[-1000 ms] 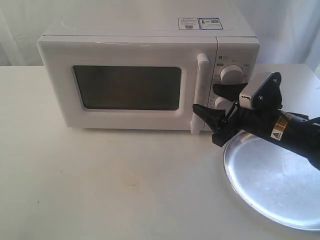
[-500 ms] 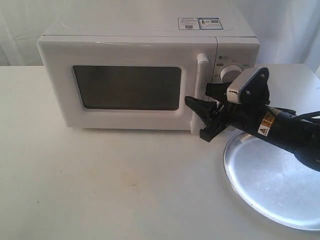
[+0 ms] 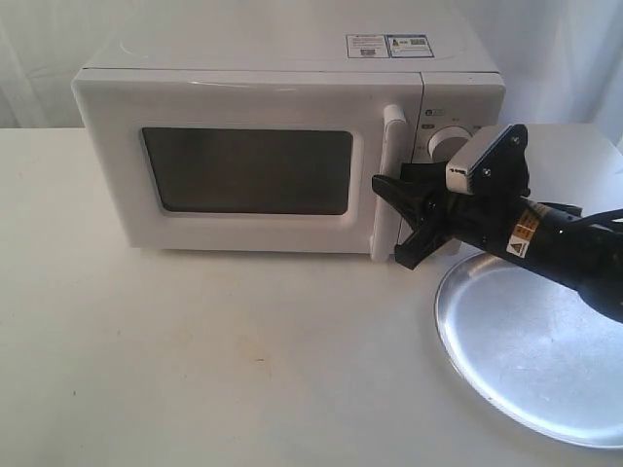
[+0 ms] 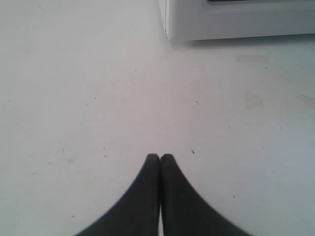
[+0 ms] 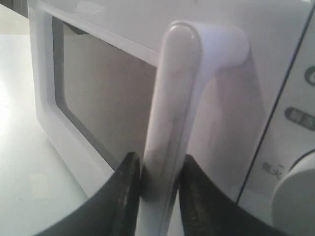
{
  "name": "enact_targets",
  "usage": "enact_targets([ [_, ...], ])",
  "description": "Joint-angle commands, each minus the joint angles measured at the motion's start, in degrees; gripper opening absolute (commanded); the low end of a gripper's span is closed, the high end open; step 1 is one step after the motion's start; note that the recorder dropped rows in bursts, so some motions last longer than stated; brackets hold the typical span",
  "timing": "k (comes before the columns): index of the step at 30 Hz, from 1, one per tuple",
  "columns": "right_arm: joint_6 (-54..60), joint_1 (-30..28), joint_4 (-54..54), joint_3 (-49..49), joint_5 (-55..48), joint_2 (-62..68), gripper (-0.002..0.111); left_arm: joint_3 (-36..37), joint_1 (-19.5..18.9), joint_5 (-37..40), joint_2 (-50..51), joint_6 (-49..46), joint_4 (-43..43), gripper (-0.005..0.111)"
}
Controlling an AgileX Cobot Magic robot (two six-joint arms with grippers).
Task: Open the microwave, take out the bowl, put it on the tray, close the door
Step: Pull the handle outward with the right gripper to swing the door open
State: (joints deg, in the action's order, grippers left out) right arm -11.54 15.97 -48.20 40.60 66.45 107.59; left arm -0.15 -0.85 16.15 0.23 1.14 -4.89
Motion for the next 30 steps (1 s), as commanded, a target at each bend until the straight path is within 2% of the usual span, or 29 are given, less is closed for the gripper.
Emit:
enact_targets([
  [1, 2.1, 2.3, -20.4, -0.7, 3.5, -0.1, 0.000, 0.1, -0.2, 0.0, -0.2, 0.1, -0.5, 0.000],
  [13, 2.3, 4.2, -27.8, -0.7, 3.5, -0.1, 0.000, 0.1, -0.2, 0.0, -0.2, 0.1, -0.5, 0.000],
  [17, 0.9, 4.2, -33.3, -0.7, 3.5, -0.2, 0.000, 0.1, -0.2, 0.0, -0.2, 0.1, -0.5, 0.000],
  [21, 1.4, 4.2, -33.3, -0.7, 3.5, -0.2, 0.000, 0.1, -0.2, 0.0, -0.2, 0.1, -0.5, 0.000],
  [24, 3.4, 3.2, -27.7, -0.7, 3.5, -0.2, 0.000, 0.1, -0.2, 0.0, -0.2, 0.1, -0.5, 0.000],
  [30, 1.5, -1.8, -29.2, -0.7, 3.5, -3.4, 0.000, 0.1, -0.2, 0.0, -0.2, 0.1, -0.5, 0.000],
])
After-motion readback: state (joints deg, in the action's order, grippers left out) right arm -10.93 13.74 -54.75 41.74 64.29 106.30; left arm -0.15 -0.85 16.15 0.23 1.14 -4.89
